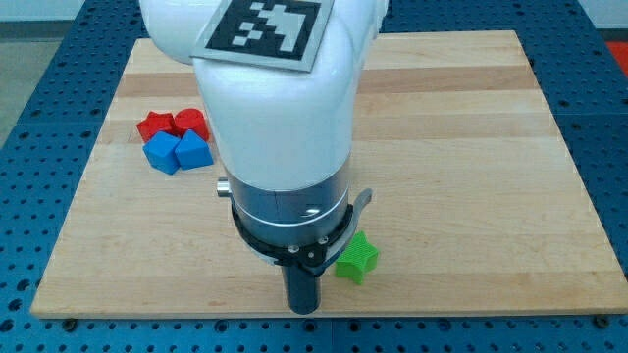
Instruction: Move your arm to the bottom center
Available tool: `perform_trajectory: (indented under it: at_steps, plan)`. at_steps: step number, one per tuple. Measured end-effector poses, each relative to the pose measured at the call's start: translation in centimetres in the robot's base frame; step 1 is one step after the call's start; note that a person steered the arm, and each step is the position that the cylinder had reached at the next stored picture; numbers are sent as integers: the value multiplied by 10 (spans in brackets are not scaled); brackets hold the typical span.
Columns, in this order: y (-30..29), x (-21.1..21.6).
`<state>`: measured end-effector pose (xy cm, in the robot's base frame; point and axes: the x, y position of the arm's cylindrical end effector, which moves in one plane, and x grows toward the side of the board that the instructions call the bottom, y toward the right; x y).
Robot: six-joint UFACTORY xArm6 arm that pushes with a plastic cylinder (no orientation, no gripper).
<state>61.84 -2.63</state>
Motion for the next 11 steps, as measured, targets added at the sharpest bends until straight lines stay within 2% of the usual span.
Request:
perform_trajectory:
  at_steps: [2,3,5,7,8,9,10,11]
  plan:
    - [20,0]
    - [62,1]
    - [81,-4]
    - [72,-129]
    - [73,-153]
    - [122,-104]
    - [139,-6]
    - [134,0]
